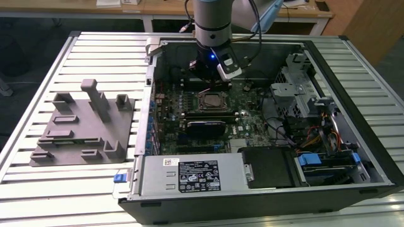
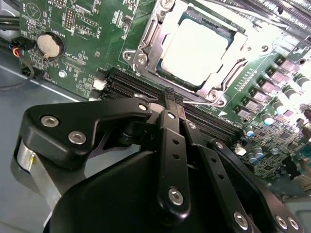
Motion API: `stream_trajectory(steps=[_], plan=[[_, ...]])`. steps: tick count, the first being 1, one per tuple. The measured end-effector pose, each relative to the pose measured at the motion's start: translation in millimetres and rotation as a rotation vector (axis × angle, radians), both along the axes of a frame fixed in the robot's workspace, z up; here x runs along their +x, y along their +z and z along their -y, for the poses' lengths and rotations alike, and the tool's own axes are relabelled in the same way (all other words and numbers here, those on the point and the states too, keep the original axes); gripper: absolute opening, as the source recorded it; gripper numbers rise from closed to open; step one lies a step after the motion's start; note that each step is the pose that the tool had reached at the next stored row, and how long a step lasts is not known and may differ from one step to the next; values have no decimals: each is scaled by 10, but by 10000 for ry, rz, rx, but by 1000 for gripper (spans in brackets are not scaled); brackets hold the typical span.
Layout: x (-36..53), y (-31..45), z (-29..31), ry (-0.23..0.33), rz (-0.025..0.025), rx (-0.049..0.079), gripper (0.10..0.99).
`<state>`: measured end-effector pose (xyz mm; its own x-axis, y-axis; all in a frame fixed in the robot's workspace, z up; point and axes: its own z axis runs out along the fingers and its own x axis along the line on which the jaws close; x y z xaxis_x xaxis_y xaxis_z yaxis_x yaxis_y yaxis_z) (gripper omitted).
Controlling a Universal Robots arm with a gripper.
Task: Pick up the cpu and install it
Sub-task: 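Install the first cpu locking lever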
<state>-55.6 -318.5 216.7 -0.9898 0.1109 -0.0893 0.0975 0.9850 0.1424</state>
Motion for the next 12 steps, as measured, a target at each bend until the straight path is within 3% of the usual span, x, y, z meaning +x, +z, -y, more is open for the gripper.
stream_trajectory(steps=[12], plan=[[6, -18, -75, -1, -1, -55, 106]])
